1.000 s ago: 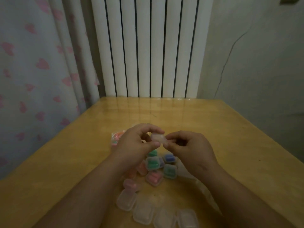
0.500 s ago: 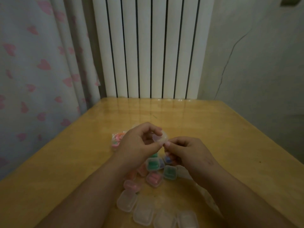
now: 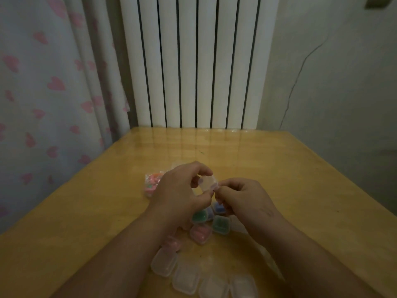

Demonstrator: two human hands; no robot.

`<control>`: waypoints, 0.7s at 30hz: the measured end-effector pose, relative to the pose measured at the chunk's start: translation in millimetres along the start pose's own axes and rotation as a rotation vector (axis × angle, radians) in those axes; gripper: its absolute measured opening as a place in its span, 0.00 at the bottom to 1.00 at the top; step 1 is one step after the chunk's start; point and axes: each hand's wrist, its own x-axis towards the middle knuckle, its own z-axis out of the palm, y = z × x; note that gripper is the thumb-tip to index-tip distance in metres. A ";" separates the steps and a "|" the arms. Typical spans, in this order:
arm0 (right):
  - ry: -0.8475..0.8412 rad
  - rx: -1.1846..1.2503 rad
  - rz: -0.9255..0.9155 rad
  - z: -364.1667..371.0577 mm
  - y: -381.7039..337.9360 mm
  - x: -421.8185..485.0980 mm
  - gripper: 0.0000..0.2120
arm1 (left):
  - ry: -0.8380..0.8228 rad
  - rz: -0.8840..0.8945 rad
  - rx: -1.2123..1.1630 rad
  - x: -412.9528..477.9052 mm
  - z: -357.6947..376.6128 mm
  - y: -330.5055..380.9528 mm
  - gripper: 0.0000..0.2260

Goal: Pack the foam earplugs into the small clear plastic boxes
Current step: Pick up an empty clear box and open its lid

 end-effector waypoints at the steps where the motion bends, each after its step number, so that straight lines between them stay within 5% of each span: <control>1: 0.012 -0.030 0.002 0.4 0.4 0.9 0.08 | 0.000 0.008 -0.008 -0.1 -0.1 1.0 0.13; 13: -0.055 0.173 0.119 0.6 -3.9 -2.7 0.07 | -0.005 0.062 -0.052 0.4 -0.9 0.3 0.16; 21: -0.139 0.257 0.115 -7.4 -5.0 -0.8 0.07 | -0.003 -0.191 -0.519 4.9 -11.2 1.2 0.12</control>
